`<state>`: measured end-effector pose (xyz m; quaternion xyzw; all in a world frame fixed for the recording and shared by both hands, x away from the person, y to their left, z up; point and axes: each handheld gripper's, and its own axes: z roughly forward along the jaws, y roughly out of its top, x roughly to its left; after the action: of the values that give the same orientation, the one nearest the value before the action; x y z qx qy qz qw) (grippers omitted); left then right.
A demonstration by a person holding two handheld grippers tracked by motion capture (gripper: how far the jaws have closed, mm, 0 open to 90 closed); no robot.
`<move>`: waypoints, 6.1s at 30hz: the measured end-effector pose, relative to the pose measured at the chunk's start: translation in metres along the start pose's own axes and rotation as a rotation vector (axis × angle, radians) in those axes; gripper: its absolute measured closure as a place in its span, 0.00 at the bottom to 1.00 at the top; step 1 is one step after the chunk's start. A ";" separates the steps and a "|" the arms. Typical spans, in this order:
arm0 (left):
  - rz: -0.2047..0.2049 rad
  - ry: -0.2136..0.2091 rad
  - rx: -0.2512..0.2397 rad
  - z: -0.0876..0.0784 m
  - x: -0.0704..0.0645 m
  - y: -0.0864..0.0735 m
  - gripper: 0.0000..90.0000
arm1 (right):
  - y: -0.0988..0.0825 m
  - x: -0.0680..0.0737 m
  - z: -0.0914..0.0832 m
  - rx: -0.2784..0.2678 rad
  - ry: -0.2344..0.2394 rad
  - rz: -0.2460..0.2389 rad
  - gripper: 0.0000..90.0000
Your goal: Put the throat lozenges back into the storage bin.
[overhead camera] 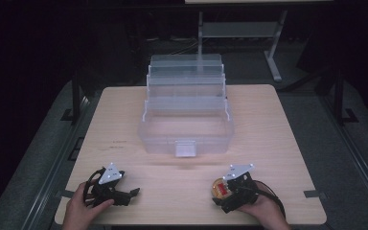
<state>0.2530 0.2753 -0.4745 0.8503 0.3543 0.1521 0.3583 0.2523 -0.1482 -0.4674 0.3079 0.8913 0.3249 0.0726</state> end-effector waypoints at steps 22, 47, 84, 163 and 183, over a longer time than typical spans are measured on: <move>0.001 0.001 0.000 0.000 0.000 0.000 0.12 | -0.002 0.001 -0.002 -0.005 -0.001 -0.017 0.20; -0.003 0.002 0.000 0.000 -0.001 0.000 0.12 | -0.004 -0.006 -0.009 0.002 0.003 0.001 0.22; -0.002 0.002 0.001 0.000 -0.001 0.000 0.12 | -0.010 -0.025 -0.029 -0.007 -0.045 0.033 0.22; -0.006 0.002 -0.001 0.000 -0.001 0.000 0.12 | 0.022 -0.065 -0.077 -0.071 -0.139 0.054 0.22; -0.002 0.002 0.000 0.000 -0.001 0.000 0.12 | 0.046 -0.074 -0.090 -0.109 -0.153 0.046 0.22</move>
<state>0.2521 0.2752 -0.4744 0.8497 0.3557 0.1526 0.3580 0.3043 -0.2127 -0.3742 0.3480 0.8568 0.3497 0.1497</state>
